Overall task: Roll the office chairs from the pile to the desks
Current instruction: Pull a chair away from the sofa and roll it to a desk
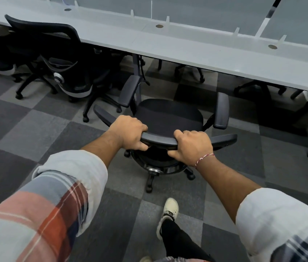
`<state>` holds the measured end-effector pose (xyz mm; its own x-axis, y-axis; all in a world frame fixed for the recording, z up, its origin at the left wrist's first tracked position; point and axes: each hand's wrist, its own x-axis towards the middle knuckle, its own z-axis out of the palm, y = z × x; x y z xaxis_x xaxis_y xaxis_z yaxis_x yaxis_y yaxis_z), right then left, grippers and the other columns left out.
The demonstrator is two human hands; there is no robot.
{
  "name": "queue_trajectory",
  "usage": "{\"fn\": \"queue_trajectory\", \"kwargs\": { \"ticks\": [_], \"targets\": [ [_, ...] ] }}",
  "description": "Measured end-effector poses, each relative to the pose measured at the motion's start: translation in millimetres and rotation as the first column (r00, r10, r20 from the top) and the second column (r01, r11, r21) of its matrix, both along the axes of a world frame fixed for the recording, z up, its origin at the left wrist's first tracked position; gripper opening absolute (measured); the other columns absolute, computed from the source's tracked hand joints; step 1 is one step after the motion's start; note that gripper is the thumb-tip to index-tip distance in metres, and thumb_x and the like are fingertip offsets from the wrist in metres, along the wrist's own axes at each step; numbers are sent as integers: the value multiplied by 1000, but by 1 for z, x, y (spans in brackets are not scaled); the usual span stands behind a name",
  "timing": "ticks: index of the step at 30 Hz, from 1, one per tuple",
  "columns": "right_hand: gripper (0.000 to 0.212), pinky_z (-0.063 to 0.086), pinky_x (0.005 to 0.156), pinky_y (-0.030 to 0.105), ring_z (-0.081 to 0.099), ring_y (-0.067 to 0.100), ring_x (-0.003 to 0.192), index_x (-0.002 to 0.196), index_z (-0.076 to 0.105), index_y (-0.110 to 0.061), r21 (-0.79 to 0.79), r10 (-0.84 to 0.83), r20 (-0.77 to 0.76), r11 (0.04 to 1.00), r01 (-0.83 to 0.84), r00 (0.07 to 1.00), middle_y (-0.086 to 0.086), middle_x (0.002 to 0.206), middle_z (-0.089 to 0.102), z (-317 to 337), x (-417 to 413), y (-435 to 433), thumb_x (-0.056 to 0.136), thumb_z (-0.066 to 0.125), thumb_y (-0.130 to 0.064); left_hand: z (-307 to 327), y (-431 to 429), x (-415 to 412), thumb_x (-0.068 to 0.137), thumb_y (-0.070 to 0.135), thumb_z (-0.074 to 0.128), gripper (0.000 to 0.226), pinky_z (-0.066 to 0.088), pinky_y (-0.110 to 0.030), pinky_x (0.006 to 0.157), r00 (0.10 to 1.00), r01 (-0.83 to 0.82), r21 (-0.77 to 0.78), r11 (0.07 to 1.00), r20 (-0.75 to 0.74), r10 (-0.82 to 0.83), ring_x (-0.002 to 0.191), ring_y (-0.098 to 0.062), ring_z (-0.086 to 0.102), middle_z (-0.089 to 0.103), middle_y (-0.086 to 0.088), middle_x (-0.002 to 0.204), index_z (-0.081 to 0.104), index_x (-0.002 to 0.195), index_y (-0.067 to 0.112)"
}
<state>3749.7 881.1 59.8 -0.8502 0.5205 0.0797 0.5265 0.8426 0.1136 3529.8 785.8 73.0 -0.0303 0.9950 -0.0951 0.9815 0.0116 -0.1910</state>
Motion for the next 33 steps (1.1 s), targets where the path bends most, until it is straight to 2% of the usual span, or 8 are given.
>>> {"fn": "queue_trajectory", "kwargs": {
  "ticks": [5, 13, 26, 33],
  "targets": [
    [49, 34, 57, 32, 63, 27, 70, 84, 38, -21, 11, -8, -3, 1000, 8, 1000, 1, 74, 62, -4, -27, 56, 78, 58, -65, 0, 60, -28, 69, 72, 54, 44, 43, -29, 57, 1000, -5, -13, 1000, -14, 4, 67, -17, 58, 60, 9, 70, 57, 74, 28],
    [51, 36, 61, 33, 65, 26, 80, 97, 51, -21, 30, -26, 64, 999, 24, 998, 2, 87, 66, 1, -61, 170, 81, 56, -68, 0, 170, -54, 73, 70, 55, 42, 47, -31, 62, 999, -33, 19, 999, 23, 32, 70, -18, 61, 62, 7, 74, 49, 71, 28],
    [49, 35, 62, 33, 63, 25, 79, 101, 51, -22, 31, -76, 87, 997, 74, 993, 1, 86, 63, 1, -131, 315, 84, 54, -68, -2, 323, -127, 75, 74, 52, 46, 49, -32, 65, 999, -26, -31, 999, 19, 27, 76, -19, 63, 63, 8, 80, 61, 86, 30],
    [50, 34, 63, 33, 64, 28, 84, 103, 52, -22, 35, -118, 65, 993, 116, 991, 2, 90, 65, 2, -169, 379, 83, 54, -67, 0, 395, -167, 78, 72, 54, 47, 46, -32, 64, 999, 37, -24, 999, 24, -36, 79, -20, 64, 63, 6, 82, 62, 90, 28]
  ]
}}
